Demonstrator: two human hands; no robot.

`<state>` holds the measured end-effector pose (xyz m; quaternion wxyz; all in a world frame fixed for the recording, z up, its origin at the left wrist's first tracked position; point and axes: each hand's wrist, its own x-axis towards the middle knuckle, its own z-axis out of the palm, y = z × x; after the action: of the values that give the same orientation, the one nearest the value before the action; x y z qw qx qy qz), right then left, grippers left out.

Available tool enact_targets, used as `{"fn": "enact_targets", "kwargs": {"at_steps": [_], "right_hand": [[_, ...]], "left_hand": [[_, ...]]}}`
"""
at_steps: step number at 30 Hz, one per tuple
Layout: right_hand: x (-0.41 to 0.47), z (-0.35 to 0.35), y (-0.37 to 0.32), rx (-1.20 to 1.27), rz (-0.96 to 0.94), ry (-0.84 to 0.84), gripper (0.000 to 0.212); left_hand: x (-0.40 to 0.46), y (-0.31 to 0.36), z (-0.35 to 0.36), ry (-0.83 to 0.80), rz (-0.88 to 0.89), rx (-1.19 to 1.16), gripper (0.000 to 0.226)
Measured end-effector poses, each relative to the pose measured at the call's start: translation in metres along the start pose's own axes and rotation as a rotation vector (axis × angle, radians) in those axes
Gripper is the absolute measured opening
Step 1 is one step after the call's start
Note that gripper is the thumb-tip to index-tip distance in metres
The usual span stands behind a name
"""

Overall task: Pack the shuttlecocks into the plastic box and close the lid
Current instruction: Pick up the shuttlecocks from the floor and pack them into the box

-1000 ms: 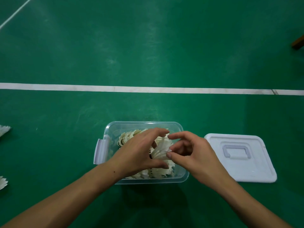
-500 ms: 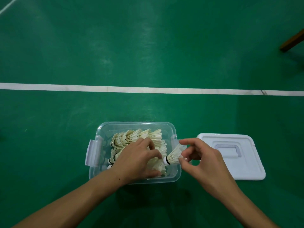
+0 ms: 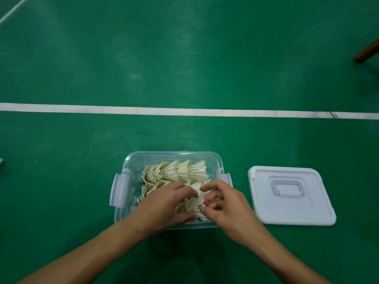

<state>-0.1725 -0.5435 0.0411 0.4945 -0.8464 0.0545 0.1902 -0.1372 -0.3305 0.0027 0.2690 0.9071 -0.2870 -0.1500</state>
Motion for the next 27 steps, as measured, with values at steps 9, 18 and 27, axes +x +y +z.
{"fn": "enact_targets", "kwargs": {"at_steps": [9,18,27], "right_hand": [[0.006,0.014,-0.002,-0.642,-0.134,0.048,0.052],[0.002,-0.008,-0.023,-0.811,-0.184,-0.015,0.066],[0.027,-0.029,-0.064,-0.709,-0.216,0.016,0.056]], "left_hand": [[0.012,0.01,0.005,0.031,-0.053,0.133,0.049],[0.011,0.005,-0.003,0.076,-0.097,-0.134,0.051],[-0.005,-0.005,-0.05,0.371,-0.158,-0.377,0.04]]}}
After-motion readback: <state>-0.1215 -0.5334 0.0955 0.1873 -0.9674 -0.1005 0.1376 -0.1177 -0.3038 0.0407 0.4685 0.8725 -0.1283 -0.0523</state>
